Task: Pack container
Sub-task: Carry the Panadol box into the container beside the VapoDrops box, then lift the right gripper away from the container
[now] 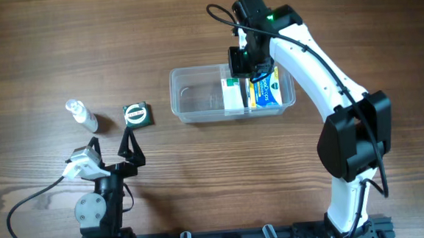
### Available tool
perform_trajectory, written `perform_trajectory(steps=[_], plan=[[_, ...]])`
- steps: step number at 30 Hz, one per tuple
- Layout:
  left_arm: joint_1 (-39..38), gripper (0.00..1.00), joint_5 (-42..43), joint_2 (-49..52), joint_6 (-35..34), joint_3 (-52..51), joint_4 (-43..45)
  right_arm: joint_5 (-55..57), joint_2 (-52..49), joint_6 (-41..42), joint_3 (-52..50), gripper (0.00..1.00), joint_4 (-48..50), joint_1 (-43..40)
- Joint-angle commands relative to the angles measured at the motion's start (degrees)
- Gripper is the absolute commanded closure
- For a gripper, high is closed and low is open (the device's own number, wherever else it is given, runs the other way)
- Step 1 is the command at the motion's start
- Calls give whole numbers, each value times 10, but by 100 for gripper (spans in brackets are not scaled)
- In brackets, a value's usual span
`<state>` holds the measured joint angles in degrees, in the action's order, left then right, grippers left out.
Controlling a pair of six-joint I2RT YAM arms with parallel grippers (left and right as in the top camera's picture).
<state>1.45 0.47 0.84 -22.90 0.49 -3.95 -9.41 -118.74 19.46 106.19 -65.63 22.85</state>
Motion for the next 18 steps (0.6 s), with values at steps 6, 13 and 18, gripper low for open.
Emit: perform_trajectory(steps=[6,13,18], plan=[[-3,0,1,-3,-3,-2,-3,175,78,-14,129,47,-26,-20],[-3,0,1,-3,-3,-2,-3,186,104,-12,129,0,-68,-243],[-3,0,1,-3,-3,-2,-3,186,80,-13,129,0,-59,-330]])
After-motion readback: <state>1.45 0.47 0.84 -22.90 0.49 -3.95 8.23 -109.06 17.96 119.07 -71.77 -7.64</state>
